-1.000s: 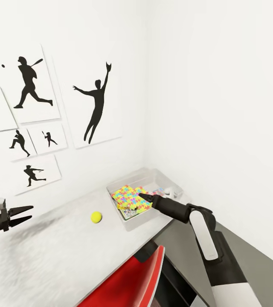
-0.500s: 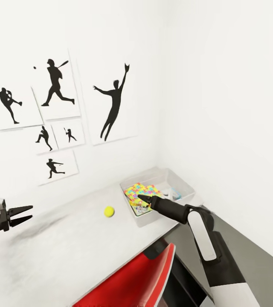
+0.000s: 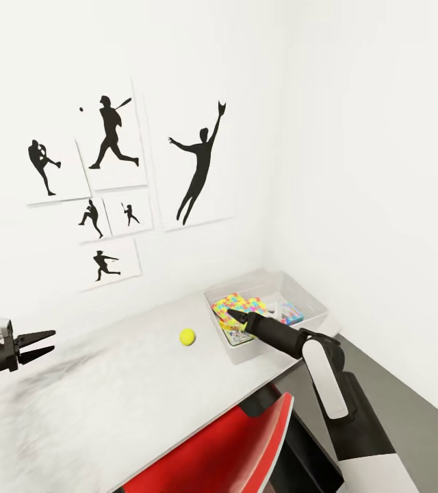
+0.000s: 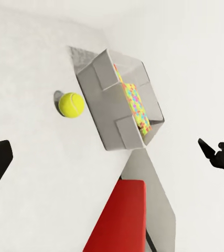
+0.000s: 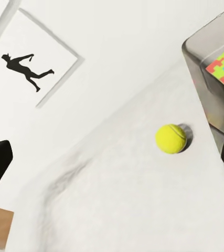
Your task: Put all the toys in the child's room - the three board games (two on the bed and one on the table), the two jigsaw puzzles on the table, and the tennis ball on the table - inside the toy box on the table in the child's room.
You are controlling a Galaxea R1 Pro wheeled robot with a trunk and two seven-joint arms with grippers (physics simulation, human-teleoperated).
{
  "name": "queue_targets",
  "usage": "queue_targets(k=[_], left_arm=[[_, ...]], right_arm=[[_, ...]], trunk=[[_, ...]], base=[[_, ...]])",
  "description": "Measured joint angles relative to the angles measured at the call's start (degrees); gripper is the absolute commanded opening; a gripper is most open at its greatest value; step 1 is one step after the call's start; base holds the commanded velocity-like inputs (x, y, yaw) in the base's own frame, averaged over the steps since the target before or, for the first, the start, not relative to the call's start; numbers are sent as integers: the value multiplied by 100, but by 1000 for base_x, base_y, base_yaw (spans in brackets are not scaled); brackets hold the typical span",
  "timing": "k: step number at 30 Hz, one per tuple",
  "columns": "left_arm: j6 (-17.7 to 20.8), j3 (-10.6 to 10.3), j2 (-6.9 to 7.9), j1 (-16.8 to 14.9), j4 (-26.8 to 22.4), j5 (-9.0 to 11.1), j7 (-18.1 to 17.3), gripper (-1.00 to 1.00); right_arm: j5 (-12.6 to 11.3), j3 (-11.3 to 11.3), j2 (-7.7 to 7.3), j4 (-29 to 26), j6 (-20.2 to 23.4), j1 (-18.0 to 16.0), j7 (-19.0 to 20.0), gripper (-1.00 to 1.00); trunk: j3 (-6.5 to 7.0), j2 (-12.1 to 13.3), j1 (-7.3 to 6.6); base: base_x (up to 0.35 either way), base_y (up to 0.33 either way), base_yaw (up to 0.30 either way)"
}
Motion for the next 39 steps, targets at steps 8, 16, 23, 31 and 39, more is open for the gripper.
queue_targets(k=[8,16,23,31,39], left_arm=[[0,-3,-1,0,-1,-2,1,100],[0,-3,-1,0,-1,-2,1,100],[0,4,-1,0,-2,0,4,100],[0,6,-1,1,-2,0,1,100],[0,6,-1,1,-1,0,1,100]], right_arm=[[7,6,26,-4,-49,1,-2,100],[8,4,23,-10,-53,-1,-7,100],[8,7,40,-6,-53,0,-10,100],[9,8,21,0,-53,-1,-10,100],[9,-1,-1,4,-53,1,-6,100]], trunk=[[0,0,0],[0,0,0],[0,0,0],[-15,0,0],[-35,0,-1]], base=[[-14,9,0],[-47,70,27],[-3,132,236],[1,15,278],[87,26,190]])
